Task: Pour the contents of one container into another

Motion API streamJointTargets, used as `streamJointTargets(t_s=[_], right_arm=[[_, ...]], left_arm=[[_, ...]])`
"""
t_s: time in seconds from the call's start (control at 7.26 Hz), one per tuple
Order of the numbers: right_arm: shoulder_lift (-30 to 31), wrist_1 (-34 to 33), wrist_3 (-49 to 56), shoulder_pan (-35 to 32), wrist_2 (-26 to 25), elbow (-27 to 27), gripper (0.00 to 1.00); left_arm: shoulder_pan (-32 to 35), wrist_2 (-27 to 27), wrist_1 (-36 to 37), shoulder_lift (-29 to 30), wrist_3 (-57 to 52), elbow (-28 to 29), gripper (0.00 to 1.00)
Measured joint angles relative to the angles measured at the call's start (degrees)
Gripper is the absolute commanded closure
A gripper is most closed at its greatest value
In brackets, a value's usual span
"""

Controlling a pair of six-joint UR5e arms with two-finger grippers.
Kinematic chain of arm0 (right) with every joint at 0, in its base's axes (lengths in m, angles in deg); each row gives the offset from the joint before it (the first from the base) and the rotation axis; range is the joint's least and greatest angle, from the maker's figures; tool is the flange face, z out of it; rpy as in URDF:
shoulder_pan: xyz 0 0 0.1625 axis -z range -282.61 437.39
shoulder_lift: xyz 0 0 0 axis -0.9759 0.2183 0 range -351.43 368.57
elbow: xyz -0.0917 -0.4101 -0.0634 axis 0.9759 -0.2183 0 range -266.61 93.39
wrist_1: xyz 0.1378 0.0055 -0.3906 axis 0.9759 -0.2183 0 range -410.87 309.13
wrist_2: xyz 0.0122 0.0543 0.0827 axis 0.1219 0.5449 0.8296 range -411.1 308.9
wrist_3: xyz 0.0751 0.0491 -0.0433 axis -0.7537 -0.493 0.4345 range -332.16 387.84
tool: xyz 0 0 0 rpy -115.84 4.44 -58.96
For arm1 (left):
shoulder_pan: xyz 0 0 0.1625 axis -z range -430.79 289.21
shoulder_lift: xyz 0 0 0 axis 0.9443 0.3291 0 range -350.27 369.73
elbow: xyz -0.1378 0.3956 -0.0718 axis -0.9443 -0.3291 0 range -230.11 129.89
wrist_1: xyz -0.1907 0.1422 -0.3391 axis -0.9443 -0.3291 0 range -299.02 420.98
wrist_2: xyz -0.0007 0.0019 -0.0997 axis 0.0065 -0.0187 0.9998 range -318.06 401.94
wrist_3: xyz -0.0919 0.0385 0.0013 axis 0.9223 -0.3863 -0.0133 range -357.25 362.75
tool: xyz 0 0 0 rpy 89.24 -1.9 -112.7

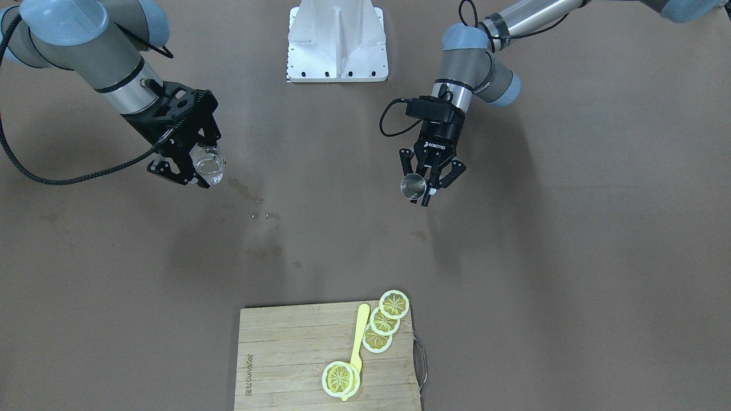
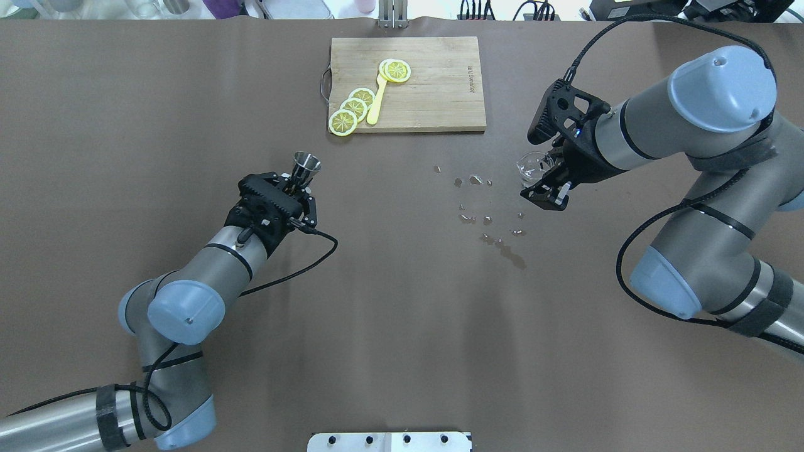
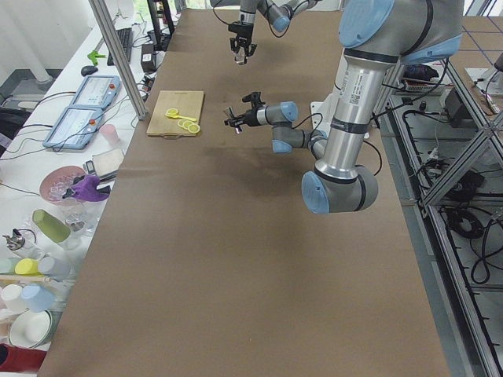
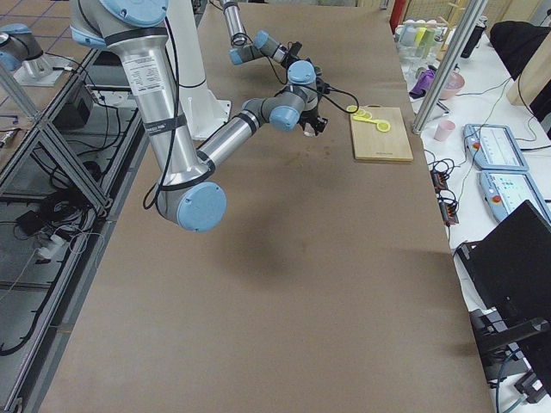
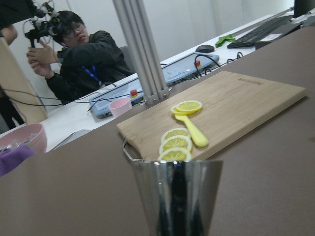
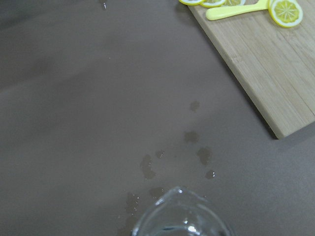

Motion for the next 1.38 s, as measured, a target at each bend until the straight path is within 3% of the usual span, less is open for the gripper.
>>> streamJointTargets(t_s=[0.83,1.38], right_arm=[[-1.3,-0.2,5.8,1.1,1.0,-0.5,1.0],[-2.1,-0.3,6.1,1.2,0.9,-0.9,1.0]], left_arm=[[4.7,21.8,-3.4,16.3,-8.6,14.5,1.0],[5.3,29.1,-12.6,22.5,-8.7,22.5,1.0]])
